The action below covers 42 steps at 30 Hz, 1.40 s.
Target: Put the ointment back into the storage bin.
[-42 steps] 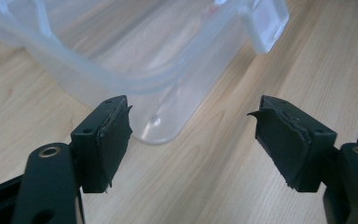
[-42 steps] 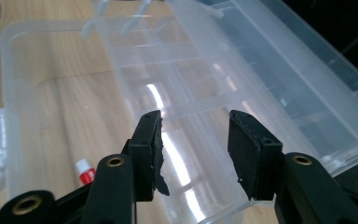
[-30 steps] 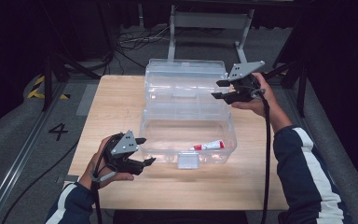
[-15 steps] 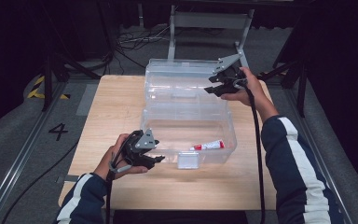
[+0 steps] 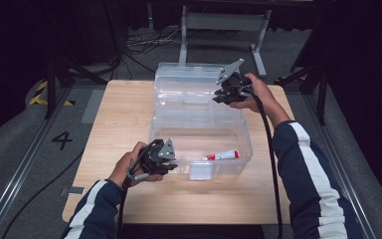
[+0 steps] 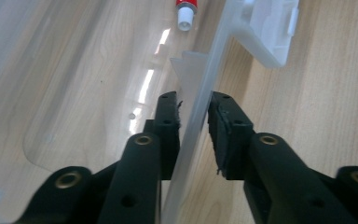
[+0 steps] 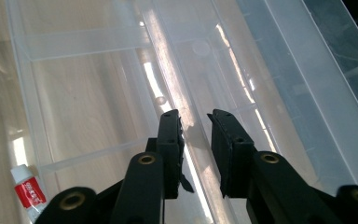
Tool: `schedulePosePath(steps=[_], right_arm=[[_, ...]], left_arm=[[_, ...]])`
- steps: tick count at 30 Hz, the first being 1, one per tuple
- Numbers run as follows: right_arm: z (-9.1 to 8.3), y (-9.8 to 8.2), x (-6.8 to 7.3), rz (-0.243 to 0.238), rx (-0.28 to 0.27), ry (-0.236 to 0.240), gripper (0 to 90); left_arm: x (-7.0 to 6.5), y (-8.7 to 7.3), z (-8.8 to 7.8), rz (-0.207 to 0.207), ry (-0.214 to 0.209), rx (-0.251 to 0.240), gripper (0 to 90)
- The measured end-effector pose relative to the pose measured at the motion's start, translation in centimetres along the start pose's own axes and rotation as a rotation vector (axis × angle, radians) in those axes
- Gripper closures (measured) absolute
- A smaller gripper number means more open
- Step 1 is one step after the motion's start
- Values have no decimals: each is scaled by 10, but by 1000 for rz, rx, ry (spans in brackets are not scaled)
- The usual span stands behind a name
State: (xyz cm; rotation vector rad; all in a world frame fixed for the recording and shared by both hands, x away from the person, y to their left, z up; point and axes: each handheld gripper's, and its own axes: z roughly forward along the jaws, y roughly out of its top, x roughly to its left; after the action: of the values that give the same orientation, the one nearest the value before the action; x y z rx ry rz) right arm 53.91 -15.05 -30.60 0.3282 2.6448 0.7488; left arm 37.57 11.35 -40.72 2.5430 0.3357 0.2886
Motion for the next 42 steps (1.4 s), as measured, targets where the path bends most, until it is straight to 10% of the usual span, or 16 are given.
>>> schedulePosePath(steps=[12,42], right_arm=[[1,15,10,-96,91,-28,816],[-23,14,32,-164,52,28,875]], left_arm=[[0,4,5,0,-7,18,771],[-1,3,8,-32,-5,-4,758]])
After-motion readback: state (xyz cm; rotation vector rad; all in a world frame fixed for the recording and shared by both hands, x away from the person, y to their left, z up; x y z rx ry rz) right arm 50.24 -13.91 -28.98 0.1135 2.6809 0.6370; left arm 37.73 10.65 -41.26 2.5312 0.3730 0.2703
